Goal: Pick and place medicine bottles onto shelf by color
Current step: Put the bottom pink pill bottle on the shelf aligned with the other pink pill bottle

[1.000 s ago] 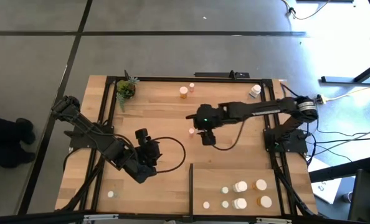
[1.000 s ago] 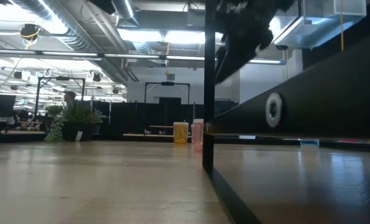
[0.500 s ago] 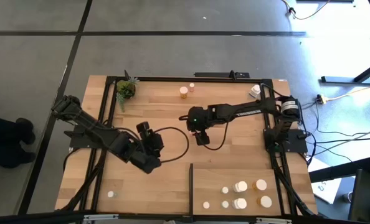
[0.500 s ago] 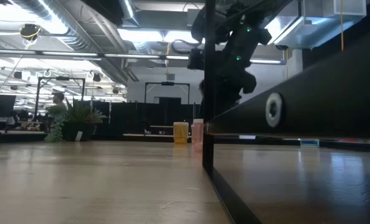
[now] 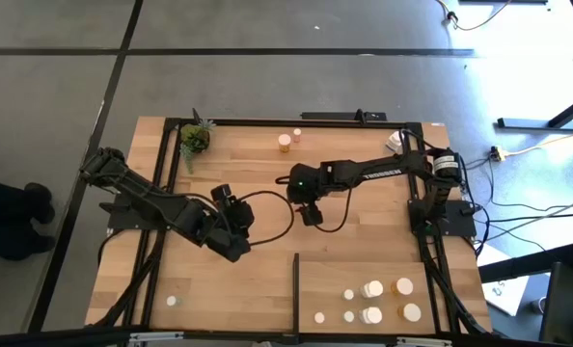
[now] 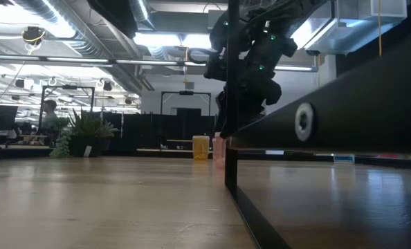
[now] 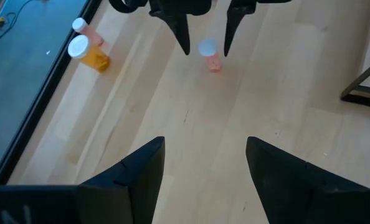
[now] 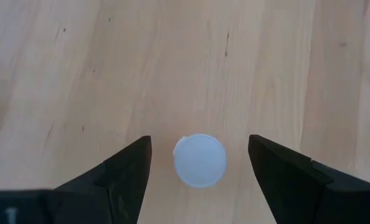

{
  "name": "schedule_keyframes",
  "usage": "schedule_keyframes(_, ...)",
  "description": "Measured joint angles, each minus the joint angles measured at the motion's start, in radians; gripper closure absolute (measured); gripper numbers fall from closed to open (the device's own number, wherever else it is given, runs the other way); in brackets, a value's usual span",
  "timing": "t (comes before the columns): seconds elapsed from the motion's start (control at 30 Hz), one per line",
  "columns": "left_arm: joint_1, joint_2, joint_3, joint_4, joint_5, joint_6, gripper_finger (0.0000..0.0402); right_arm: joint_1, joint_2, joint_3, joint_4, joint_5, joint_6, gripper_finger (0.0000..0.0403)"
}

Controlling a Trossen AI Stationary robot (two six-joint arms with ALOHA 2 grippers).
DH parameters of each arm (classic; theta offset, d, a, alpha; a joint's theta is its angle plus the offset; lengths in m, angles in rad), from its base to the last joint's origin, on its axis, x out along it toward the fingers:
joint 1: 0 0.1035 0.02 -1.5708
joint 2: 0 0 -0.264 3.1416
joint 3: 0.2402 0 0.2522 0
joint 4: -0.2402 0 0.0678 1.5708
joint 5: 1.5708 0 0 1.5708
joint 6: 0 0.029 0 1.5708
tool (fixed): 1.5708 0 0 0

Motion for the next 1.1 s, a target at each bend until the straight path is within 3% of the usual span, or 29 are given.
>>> schedule_keyframes(0.27,0.000,0.000,0.000,0.000,0.000,0.000,0.0182,-0.002,0.000,0.000,-0.009,0.000,0.000,0.0136)
schedule_keyframes(0.6,0.000,0.000,0.000,0.000,0.015,0.000,0.0182,-0.002,0.000,0.000,-0.008,0.000,0.002,0.0192)
schedule_keyframes(1.1,0.000,0.000,0.000,-0.007,0.019,0.000,0.0182,-0.002,0.001,0.000,-0.008,0.001,0.008,0.0237)
